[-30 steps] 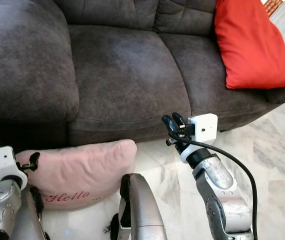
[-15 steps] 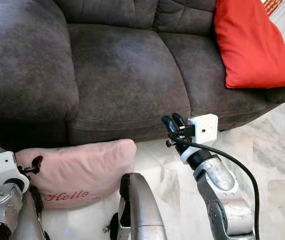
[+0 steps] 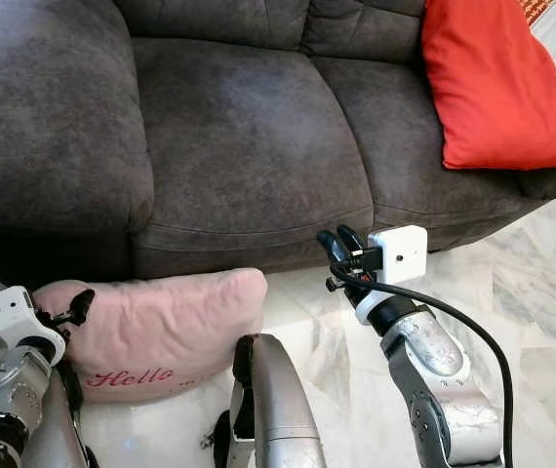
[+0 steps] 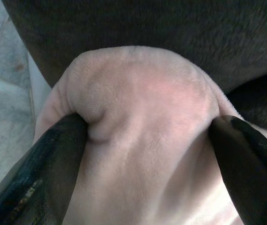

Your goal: Move the pillow to the sofa from floor

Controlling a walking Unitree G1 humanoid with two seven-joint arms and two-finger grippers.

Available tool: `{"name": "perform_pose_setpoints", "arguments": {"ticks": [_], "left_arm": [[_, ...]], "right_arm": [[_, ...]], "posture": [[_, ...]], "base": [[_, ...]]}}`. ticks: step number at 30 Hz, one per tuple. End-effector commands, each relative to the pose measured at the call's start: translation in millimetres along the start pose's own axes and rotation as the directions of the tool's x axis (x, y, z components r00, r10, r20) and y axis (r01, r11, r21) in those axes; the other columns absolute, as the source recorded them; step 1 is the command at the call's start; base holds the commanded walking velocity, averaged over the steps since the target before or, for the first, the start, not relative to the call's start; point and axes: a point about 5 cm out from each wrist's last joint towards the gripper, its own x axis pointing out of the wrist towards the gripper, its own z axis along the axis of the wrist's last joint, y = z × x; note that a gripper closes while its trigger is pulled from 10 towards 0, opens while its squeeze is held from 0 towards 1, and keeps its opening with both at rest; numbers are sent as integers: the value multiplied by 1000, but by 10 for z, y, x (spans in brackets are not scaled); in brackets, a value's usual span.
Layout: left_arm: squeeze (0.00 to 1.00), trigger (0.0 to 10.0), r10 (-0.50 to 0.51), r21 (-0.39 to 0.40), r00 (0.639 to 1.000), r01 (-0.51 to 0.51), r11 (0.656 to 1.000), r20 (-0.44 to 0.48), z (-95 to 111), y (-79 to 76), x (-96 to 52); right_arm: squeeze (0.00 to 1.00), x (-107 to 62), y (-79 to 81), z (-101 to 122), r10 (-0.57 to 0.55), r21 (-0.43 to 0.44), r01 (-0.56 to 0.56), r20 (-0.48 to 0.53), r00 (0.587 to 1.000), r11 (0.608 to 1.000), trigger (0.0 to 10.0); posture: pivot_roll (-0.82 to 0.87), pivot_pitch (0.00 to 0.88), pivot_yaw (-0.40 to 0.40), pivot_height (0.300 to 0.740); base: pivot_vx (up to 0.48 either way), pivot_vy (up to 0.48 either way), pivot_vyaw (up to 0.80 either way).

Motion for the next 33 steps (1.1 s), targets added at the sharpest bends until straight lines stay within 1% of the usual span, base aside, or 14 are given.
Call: {"name": "perform_pose_setpoints", "arguments": {"ticks": [1,2,3,4,13,22,33], "left_arm": [[0,9765,-24,25,993,27,999,-119,-268,-86,-41],[0,9765,-24,25,993,27,999,-119,-268,-86,-41],[0,3176,-11,59,989,20,998,-145,-309,-86,-46],[0,0,-10,70,988,21,997,-154,-331,-93,-50],[0,0,-17,81,986,31,996,-166,-390,-144,-55],[0,0,-12,77,989,24,997,-146,-344,-150,-31],[0,0,-24,95,989,38,995,-143,-400,-135,-74]], "right_arm": [[0,-66,-68,31,-23,-19,23,-5,1000,1000,10000],[0,-66,-68,31,-23,-19,23,-5,1000,1000,10000],[0,-72,-75,32,-24,-22,24,-8,1000,999,10000],[0,-78,-78,33,-24,-24,24,-11,1000,999,10000],[0,-99,-100,54,-23,-36,22,-19,1000,999,10000],[0,-83,-103,53,-18,-39,17,-25,1000,999,10000],[0,-72,-96,26,-18,-33,17,-26,1000,999,10000]], "posture": [[-88,238,-368,502],[-88,238,-368,502],[-88,238,-370,502],[-90,238,-371,502],[-103,240,-381,502],[-94,235,-386,502],[-83,235,-382,502]], "base": [[0,0,0],[0,0,0],[0,0,0],[0,0,0],[0,0,0],[0,0,0],[0,0,0]]}}
